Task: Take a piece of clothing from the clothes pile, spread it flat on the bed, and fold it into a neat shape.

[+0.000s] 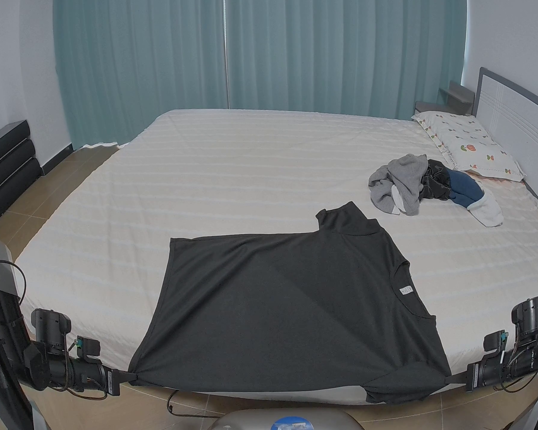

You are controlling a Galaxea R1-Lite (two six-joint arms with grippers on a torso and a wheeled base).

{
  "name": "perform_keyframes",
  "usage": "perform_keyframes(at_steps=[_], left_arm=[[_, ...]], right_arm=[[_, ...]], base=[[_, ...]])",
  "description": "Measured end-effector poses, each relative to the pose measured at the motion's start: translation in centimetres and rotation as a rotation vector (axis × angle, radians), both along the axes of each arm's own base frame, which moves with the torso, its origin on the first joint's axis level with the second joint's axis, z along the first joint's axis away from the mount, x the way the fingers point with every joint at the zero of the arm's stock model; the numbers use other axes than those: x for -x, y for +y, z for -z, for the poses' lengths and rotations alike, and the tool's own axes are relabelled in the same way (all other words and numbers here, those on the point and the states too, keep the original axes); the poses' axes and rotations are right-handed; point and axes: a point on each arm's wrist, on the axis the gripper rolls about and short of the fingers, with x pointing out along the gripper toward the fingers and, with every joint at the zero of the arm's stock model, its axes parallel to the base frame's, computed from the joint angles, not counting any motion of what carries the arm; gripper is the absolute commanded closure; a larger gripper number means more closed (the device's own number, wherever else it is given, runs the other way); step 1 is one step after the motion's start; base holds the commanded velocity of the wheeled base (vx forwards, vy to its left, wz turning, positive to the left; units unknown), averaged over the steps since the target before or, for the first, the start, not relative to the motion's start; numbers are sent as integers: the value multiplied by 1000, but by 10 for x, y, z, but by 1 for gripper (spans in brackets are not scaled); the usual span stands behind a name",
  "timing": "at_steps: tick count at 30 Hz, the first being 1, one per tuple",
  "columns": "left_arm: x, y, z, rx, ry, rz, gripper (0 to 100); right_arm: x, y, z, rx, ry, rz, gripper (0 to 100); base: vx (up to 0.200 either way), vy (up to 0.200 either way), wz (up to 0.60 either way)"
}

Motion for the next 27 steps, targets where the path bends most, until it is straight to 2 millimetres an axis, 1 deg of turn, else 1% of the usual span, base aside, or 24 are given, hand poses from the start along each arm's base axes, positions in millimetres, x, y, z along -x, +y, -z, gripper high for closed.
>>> perform_keyframes(at_steps=[4,8,12,19,23,27], left_arm=[[-4,1,-2,6,-14,-14,100],[-12,1,-7,52,-18,-79,100],[-24,-4,-15,123,-17,-155,100],[-61,-13,-34,202,-56,-306,100],[-80,-16,-43,264,-5,-394,100],[-96,-19,-53,304,29,-441,100]], right_arm=[[-2,0,-2,-7,-18,5,100],[-13,-2,-9,-16,-61,24,100],[-26,-3,-16,-41,-94,66,100],[-49,-3,-29,-88,-144,121,100],[-64,-3,-35,-103,-175,139,100],[-78,-4,-40,-112,-195,151,100]], base=[[0,0,0],[0,0,0],[0,0,0],[0,0,0],[0,0,0],[0,0,0]])
